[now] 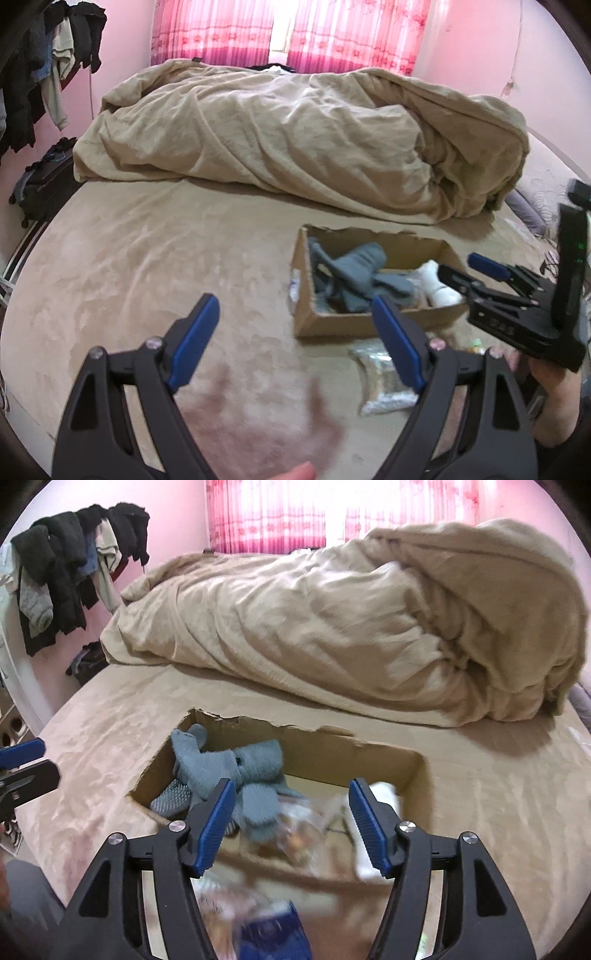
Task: Organize objects
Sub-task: 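Open both tools and withdraw them toward the cotton swab bag, then grasp the cotton swab bag with the left tool while the right tool grasps the cartoon tissue pack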
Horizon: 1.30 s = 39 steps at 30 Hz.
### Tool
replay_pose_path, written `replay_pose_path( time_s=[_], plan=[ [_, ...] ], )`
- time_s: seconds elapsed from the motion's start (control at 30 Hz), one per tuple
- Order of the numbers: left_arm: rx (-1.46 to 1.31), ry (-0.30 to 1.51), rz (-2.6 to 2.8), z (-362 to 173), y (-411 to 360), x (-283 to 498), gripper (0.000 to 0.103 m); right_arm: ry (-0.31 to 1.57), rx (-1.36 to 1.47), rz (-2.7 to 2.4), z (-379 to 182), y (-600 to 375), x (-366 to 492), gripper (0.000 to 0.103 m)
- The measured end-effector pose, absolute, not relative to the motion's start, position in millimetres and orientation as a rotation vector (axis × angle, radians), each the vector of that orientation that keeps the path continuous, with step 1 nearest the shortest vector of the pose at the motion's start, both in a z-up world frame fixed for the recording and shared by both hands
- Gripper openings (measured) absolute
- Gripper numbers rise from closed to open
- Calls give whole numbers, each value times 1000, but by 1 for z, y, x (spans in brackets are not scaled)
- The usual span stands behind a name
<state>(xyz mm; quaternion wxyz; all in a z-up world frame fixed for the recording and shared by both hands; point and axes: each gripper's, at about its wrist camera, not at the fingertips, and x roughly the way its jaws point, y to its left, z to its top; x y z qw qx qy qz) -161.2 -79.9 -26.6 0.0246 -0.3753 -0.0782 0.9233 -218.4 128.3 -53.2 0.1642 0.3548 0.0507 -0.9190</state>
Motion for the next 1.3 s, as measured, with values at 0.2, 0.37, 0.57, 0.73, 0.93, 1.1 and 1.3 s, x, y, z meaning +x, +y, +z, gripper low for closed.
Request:
replay_pose_path(
  time_s=[0.2,0.37,0.57,0.73,0.93,1.1,1.3],
  plan=[
    [-1129,-251,2843,-14,-59,-136,86,136,946,-2663,-22,166,-165,70],
    [-1077,-229,2858,1,-41,-107,86,116,915,-2693,-7,194,-129,70],
    [-1062,-272,2874,2,-22,-82,86,76,891,-2738,0,224,-96,70],
    [-1161,-219,2833,-28,2,-78,91,73,933,-2741,-21,242,-78,73],
    [-1264,-204,2781,-68,22,-84,96,53,1036,-2692,-57,254,-83,76],
    [-1336,-194,2742,-97,32,-93,96,50,1097,-2669,-83,258,-95,76],
    [-1364,-216,2744,-117,31,-110,96,95,1130,-2643,-107,253,-108,76]
  ],
)
